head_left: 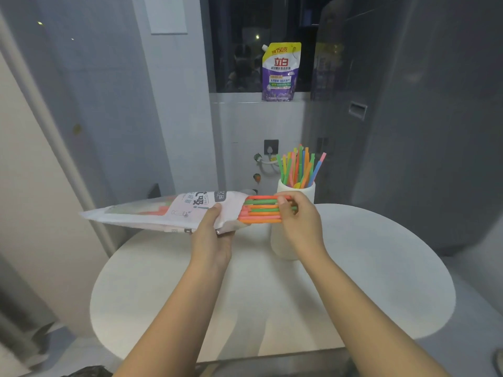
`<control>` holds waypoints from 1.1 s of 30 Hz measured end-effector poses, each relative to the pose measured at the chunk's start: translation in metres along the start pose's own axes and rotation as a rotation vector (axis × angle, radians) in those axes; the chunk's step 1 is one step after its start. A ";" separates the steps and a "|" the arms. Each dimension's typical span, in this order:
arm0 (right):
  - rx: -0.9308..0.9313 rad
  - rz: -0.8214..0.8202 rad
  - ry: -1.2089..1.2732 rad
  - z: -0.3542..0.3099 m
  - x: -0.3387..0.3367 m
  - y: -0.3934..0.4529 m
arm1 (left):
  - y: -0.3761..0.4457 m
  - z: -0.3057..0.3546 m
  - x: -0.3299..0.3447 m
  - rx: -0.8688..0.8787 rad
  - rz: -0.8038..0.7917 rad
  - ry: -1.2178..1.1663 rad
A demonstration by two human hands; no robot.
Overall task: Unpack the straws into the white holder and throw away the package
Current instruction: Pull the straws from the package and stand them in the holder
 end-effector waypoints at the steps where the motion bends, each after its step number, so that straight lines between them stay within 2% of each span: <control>1: -0.001 -0.005 0.010 0.000 -0.001 0.002 | 0.002 0.001 -0.001 -0.002 0.012 -0.002; 8: 0.058 0.041 0.194 0.004 -0.007 0.005 | 0.002 0.005 -0.002 0.008 0.075 -0.039; 13: 0.386 -0.018 0.701 0.014 0.009 -0.002 | 0.001 0.006 -0.001 0.016 0.073 -0.035; 19: 0.518 -0.131 1.058 0.009 0.026 -0.005 | -0.003 0.001 0.002 0.006 0.047 -0.028; 21: 0.558 -0.117 1.068 0.009 0.031 -0.007 | -0.005 -0.002 0.004 -0.003 0.035 -0.036; 24: 0.546 -0.102 0.945 0.010 0.035 -0.009 | -0.009 -0.008 0.006 -0.017 0.017 -0.041; 30: 0.357 -0.066 0.693 0.004 0.017 0.003 | -0.003 -0.003 0.000 -0.047 0.039 -0.042; 33: 0.262 -0.042 0.685 -0.002 0.006 0.009 | -0.002 0.001 0.000 -0.051 0.044 -0.062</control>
Point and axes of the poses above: each hand's wrist, its own y-axis towards the middle knuckle, its own x-axis out of the palm, z = x × y, the point moved 5 cm from there along y, towards the middle knuckle, and after that the axes turned 8 degrees about z, right-handed, at the moved point
